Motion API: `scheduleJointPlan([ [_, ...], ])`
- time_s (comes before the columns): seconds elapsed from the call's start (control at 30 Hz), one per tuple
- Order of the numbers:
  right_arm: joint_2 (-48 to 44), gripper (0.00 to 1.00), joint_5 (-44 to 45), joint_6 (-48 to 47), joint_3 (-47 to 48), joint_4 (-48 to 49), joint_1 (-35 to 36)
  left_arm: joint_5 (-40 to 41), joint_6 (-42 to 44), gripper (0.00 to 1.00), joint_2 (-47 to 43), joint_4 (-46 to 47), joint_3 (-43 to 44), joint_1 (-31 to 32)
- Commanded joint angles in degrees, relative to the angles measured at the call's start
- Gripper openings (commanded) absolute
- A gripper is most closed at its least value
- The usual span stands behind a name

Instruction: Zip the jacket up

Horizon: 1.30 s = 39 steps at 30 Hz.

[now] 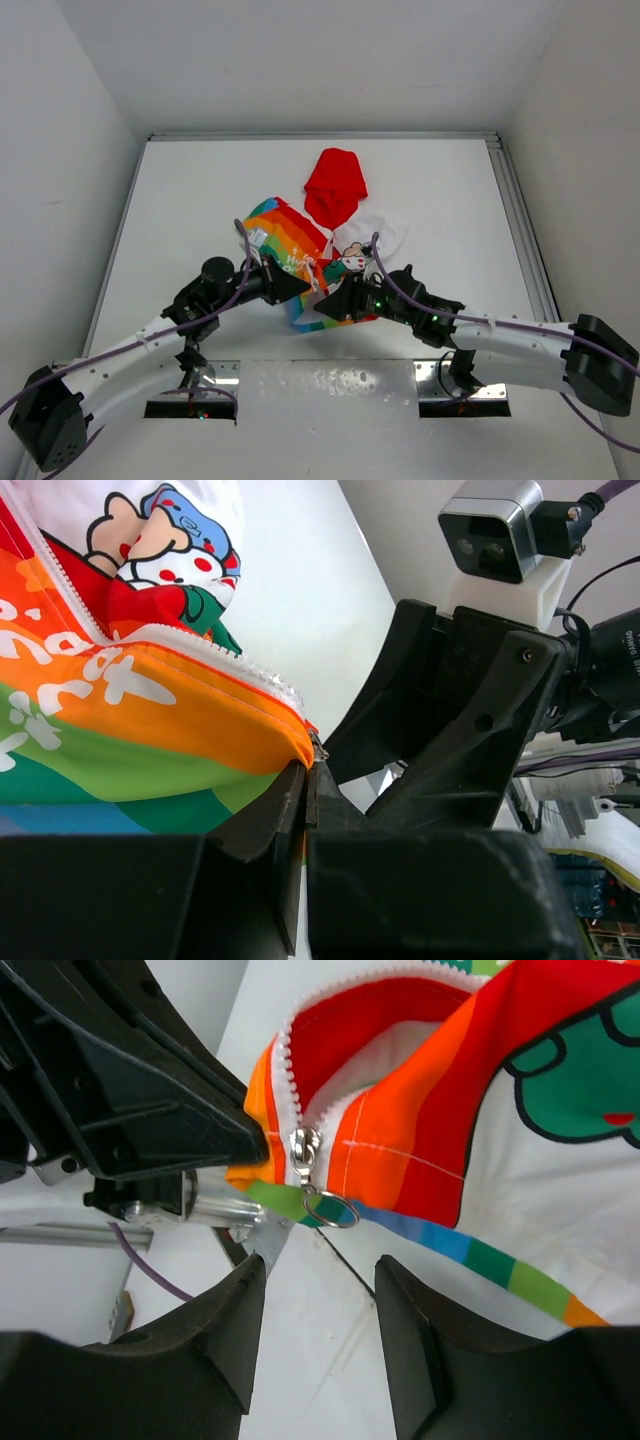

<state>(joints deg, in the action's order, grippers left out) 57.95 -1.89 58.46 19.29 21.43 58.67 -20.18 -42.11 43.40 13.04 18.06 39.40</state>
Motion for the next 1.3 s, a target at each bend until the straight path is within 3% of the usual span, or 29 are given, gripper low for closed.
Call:
scheduleJointPlan([
  [0.0, 0.8, 0.47, 0.0, 2.2, -0.1, 7.2, 0.1, -1.4, -1.5, 0.00, -1.4, 3.0, -0.1, 0.2],
  [0.8, 3.4, 0.45, 4.4, 1.5, -0.7, 11.2, -0.1, -3.1, -1.0, 0.00, -2.0, 2.4, -0.1, 0.2],
  [0.93, 3.6, 0.36, 4.4, 1.4, -0.3, 10.9, 0.0, -3.0, 0.1, 0.00, -1.1, 1.6, 0.6, 0.2],
  [1.27, 3.1, 0.29, 5.2, 1.2, -1.1, 11.5, -0.1, -2.8, -0.3, 0.00, -0.9, 2.6, -0.1, 0.2],
])
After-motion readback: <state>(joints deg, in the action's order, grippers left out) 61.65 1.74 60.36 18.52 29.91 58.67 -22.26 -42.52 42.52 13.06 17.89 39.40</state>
